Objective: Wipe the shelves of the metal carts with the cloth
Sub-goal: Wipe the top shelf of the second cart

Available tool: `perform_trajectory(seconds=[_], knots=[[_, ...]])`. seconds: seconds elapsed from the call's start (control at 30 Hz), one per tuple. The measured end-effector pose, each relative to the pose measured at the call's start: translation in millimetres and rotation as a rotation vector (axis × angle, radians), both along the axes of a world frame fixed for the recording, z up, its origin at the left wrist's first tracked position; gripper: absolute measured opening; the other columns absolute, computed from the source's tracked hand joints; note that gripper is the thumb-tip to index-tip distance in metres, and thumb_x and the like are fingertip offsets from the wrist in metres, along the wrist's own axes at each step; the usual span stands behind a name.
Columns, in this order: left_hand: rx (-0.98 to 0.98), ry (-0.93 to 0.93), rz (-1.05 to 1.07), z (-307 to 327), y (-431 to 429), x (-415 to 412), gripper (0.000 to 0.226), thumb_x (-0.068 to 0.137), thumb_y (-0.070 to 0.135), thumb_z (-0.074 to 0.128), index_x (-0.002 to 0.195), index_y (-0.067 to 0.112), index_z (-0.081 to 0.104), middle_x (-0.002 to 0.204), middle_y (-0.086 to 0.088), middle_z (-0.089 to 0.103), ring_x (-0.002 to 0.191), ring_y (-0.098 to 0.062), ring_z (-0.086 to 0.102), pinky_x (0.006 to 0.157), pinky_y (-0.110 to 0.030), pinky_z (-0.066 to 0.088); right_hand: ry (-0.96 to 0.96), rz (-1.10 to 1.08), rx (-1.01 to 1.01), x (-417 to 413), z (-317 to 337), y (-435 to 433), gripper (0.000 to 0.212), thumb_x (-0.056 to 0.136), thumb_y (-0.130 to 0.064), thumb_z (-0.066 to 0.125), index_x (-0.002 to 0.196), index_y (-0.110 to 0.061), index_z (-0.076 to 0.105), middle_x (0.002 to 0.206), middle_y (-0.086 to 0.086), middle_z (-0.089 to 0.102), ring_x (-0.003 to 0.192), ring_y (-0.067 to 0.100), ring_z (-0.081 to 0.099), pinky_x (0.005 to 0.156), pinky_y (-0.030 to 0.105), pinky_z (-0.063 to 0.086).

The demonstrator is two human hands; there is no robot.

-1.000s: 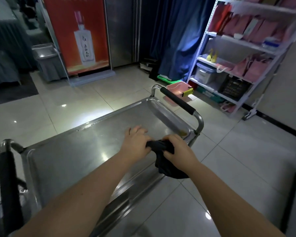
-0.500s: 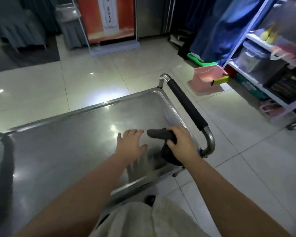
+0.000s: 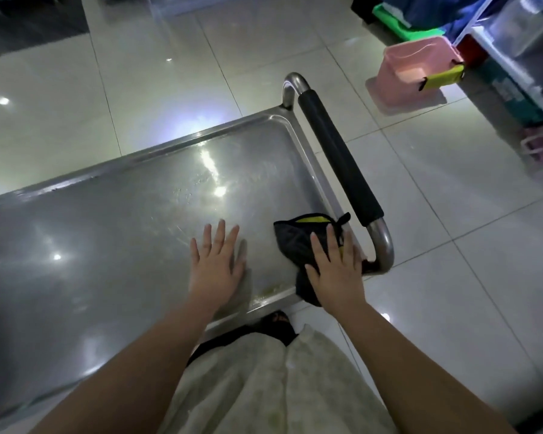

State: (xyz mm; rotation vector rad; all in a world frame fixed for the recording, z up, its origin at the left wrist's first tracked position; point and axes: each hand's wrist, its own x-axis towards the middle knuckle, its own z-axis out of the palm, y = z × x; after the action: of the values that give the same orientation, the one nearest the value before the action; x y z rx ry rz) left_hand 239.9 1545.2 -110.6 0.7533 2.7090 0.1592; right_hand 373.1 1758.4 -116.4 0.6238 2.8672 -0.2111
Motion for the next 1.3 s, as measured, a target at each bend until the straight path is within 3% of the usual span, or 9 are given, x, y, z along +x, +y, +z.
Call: perform_trajectory(seconds=[0.2, 0.3, 0.4, 0.5, 0.67, 0.8, 1.0, 1.17, 1.3], knots=[[-0.045, 0.040, 0.078, -21, -20, -14, 0.065, 0.094, 0.050, 0.006, 0.154, 0.026, 0.003, 0.161, -0.001, -0.006, 0.144, -0.020, -0.019, 0.117, -0.050, -0.011, -0.104, 0.101, -0.066, -7, -20, 19, 0.059, 0.095, -0.052, 0.024, 0.152, -0.033, 0.024, 0.158, 0.007, 0.025, 0.142, 0.043, 0.022, 0.109, 0.059, 0.030], [-0.092, 0.051, 0.057, -27, -27, -17, 0.067, 0.093, 0.048, 0.001, 0.154, 0.020, 0.006, 0.161, 0.000, 0.001, 0.145, -0.017, -0.013, 0.114, -0.043, -0.020, -0.094, 0.070, -0.050, -20, -26, 31, 0.059, 0.096, -0.052, 0.016, 0.152, -0.037, 0.018, 0.161, 0.003, 0.015, 0.147, 0.036, 0.010, 0.116, 0.054, 0.015], [-0.071, 0.074, -0.035, -30, -34, -24, 0.064, 0.096, 0.040, 0.006, 0.151, 0.013, 0.024, 0.157, -0.003, 0.024, 0.147, -0.021, 0.011, 0.115, -0.041, -0.020, -0.057, -0.074, -0.077, -38, -25, 28, 0.053, 0.101, -0.047, 0.022, 0.153, -0.038, 0.014, 0.162, -0.003, 0.008, 0.148, 0.032, 0.001, 0.118, 0.049, 0.005], [-0.037, 0.083, -0.081, -34, -42, -29, 0.059, 0.098, 0.036, 0.013, 0.148, 0.012, 0.032, 0.153, -0.004, 0.034, 0.145, -0.023, 0.022, 0.116, -0.038, -0.019, 0.010, -0.130, -0.105, -56, -28, -6, 0.052, 0.101, -0.046, 0.024, 0.152, -0.035, 0.021, 0.160, -0.002, 0.020, 0.146, 0.038, 0.013, 0.116, 0.052, 0.014], [-0.074, 0.096, -0.124, -38, -47, -32, 0.062, 0.096, 0.035, 0.011, 0.148, 0.011, 0.034, 0.154, -0.004, 0.032, 0.146, -0.021, 0.020, 0.114, -0.039, -0.022, -0.038, 0.191, -0.148, -73, -32, -117, 0.053, 0.095, -0.048, 0.029, 0.146, -0.034, 0.037, 0.152, 0.002, 0.040, 0.138, 0.045, 0.031, 0.107, 0.060, 0.030], [-0.066, 0.118, -0.160, -37, -55, -39, 0.060, 0.097, 0.037, 0.010, 0.149, 0.017, 0.031, 0.155, 0.000, 0.029, 0.147, -0.020, 0.017, 0.117, -0.044, -0.015, -0.042, 0.250, -0.051, -67, -39, -119, 0.054, 0.097, -0.047, 0.032, 0.147, -0.028, 0.037, 0.155, 0.004, 0.034, 0.145, 0.040, 0.019, 0.112, 0.065, 0.008], [0.050, 0.067, -0.134, -40, -61, -38, 0.056, 0.098, 0.036, 0.015, 0.149, 0.019, 0.032, 0.154, 0.002, 0.031, 0.146, -0.021, 0.016, 0.118, -0.046, -0.004, -0.152, -0.109, 0.090, -59, -29, -14, 0.061, 0.096, -0.055, 0.018, 0.153, -0.032, 0.015, 0.162, 0.000, 0.009, 0.144, 0.035, -0.020, 0.104, 0.058, -0.029], [0.172, 0.012, -0.044, -41, -65, -40, 0.056, 0.099, 0.038, 0.017, 0.153, 0.023, 0.011, 0.159, 0.004, 0.001, 0.147, -0.017, -0.008, 0.119, -0.045, -0.005, -0.091, -0.029, 0.055, -71, -18, -1, 0.071, 0.092, -0.055, 0.027, 0.154, -0.021, 0.018, 0.162, 0.009, 0.009, 0.147, 0.036, -0.004, 0.119, 0.054, 0.000], [0.148, 0.059, 0.168, -45, -74, -77, 0.055, 0.101, 0.031, 0.025, 0.153, 0.017, 0.014, 0.161, -0.006, 0.003, 0.148, -0.025, 0.003, 0.119, -0.049, 0.002, -0.059, -0.124, 0.026, -74, -33, -12, 0.062, 0.096, -0.051, 0.017, 0.153, -0.029, 0.017, 0.160, 0.006, 0.019, 0.147, 0.037, 0.010, 0.118, 0.055, 0.012]])
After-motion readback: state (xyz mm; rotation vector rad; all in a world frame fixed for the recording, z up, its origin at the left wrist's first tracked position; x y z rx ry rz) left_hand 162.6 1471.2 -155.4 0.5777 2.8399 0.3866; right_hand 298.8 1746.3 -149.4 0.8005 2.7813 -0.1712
